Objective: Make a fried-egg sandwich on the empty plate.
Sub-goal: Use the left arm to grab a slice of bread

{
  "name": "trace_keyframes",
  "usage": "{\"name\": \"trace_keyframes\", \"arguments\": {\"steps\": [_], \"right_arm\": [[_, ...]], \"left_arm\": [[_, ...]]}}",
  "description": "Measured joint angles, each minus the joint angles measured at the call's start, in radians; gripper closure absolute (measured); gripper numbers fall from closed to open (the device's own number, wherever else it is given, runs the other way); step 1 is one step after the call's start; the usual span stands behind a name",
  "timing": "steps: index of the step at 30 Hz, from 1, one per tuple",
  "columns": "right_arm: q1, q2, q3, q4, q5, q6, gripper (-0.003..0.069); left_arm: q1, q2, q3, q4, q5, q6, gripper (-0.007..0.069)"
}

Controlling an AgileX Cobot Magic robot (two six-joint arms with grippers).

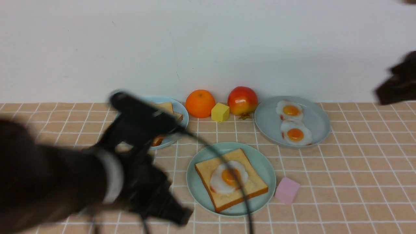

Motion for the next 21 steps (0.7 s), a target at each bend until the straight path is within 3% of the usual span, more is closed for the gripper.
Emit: {"name": "trace_keyframes", "arguments": {"steps": [5,6,7,9,13,16,21], "right_arm": [[-0.001,-0.194,0.067,-0.002,0.017,0.015,0.0669],[-0.001,-0.208,0.077,-0.001,0.014,0.015,0.0668],[-0.001,-0.263,0.121,0.012,-0.007,0.015,0.0665],[-0.001,-0.319,0.175,0.023,-0.041,0.010,0.0664],[-0.001,-0.401,0.263,0.033,-0.101,-0.013,0.0662],[-0.001,-0.458,0.324,0.038,-0.144,-0.026,0.0659],[-0.001,-0.479,0.350,0.038,-0.155,-0.030,0.0659]], "left_arm": [[0.279,0.264,-0.226,-0.290,0.039,0.503,0.0638],[0.288,0.264,-0.226,-0.290,0.039,0.503,0.0638],[0.344,0.337,-0.284,-0.342,0.043,0.643,0.0638],[0.409,0.427,-0.346,-0.377,0.041,0.770,0.0638],[0.478,0.550,-0.443,-0.389,0.034,0.857,0.0636],[0.528,0.685,-0.565,-0.377,0.048,0.925,0.0594],[0.545,0.779,-0.659,-0.353,0.039,1.070,0.0403]]}}
